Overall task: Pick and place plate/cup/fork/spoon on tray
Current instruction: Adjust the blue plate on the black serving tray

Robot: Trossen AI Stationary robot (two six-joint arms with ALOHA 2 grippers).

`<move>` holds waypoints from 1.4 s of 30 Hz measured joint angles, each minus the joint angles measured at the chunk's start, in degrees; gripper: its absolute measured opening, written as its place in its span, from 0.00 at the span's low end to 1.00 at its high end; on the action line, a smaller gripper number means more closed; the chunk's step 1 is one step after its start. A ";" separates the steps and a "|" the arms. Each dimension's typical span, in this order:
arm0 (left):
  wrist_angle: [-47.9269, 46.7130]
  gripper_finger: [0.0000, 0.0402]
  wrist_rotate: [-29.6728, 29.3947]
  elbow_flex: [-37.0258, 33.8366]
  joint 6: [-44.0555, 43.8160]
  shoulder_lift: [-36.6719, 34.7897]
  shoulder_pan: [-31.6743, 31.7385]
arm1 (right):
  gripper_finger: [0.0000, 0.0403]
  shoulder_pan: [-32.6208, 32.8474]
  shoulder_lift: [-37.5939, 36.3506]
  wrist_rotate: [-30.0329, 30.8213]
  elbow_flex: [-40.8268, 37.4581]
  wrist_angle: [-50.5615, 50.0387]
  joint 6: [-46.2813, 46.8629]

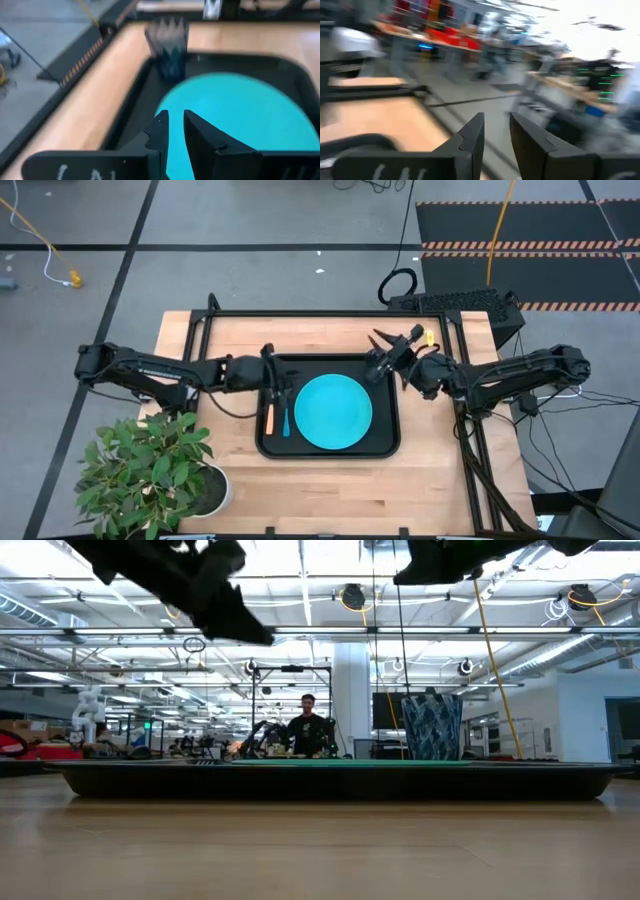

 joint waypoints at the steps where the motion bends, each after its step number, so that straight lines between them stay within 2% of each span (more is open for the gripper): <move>1: 0.66 0.16 0.01 0.00 0.55 -0.95 0.01 | 0.21 0.02 -0.89 -2.92 0.00 -1.75 1.94; 6: 14.76 0.16 5.55 -5.38 2.31 -6.01 0.73 | 0.21 -0.28 -6.32 -28.07 0.00 -9.36 10.19; 9: 22.03 0.16 10.33 -10.02 1.62 -8.79 3.30 | 0.21 -0.10 -8.74 -35.08 0.00 -13.23 12.57; 15: 25.90 0.16 19.19 -16.37 -2.29 -14.39 9.29 | 0.21 0.47 -10.28 -35.09 0.07 -22.82 12.46; 20: 27.06 0.16 19.41 -20.09 -1.58 -18.08 9.75 | 0.21 0.50 -11.30 -38.85 -1.04 -23.05 13.28; 25: 27.36 0.16 19.08 -25.13 -1.86 -22.73 10.88 | 0.21 0.54 -19.30 -39.40 -10.95 -17.57 17.98; 30: 27.29 0.16 19.73 -28.38 -2.60 -27.74 12.32 | 0.21 0.38 -29.74 -37.92 -20.88 -7.21 19.67; 33: 26.96 0.16 21.41 -28.98 -3.16 -29.54 12.98 | 0.21 0.36 -33.73 -33.45 -23.02 -10.32 20.79; 35: 26.00 0.16 23.08 -29.11 -3.24 -30.10 13.51 | 0.21 0.34 -34.52 -32.75 -23.92 -13.79 22.11; 42: 23.24 0.16 27.06 -29.11 -4.36 -30.09 16.78 | 0.21 0.36 -35.08 -41.78 -25.89 -14.50 19.52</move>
